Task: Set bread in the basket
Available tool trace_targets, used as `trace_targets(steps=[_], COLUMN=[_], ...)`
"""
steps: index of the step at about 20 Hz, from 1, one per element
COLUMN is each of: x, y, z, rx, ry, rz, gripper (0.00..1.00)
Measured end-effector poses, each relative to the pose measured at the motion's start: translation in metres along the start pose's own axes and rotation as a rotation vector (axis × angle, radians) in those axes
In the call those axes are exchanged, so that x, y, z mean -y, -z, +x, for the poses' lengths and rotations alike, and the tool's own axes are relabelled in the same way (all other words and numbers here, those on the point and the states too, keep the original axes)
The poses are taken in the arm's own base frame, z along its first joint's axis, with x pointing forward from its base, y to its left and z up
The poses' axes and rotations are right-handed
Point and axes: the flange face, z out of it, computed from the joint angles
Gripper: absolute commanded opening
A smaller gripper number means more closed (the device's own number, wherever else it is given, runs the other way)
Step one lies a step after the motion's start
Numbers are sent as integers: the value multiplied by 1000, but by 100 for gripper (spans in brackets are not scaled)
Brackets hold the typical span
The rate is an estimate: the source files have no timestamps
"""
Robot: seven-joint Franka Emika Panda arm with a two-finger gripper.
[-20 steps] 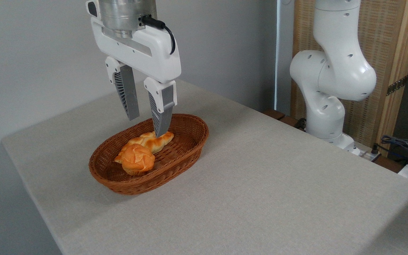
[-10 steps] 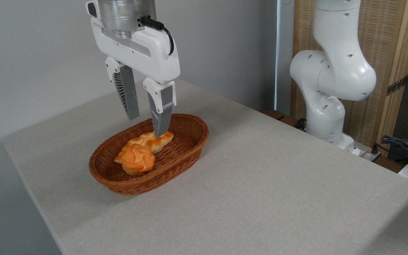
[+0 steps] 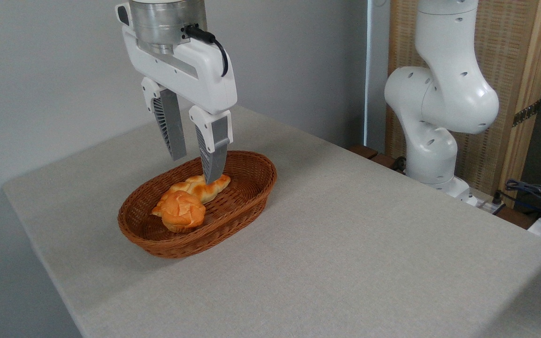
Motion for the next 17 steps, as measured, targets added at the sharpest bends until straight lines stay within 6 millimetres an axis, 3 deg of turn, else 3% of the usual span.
trace_targets(steps=[17], x=[-4], y=[-4], z=[0], rx=[73], ry=[-27], rz=[47], gripper=[100])
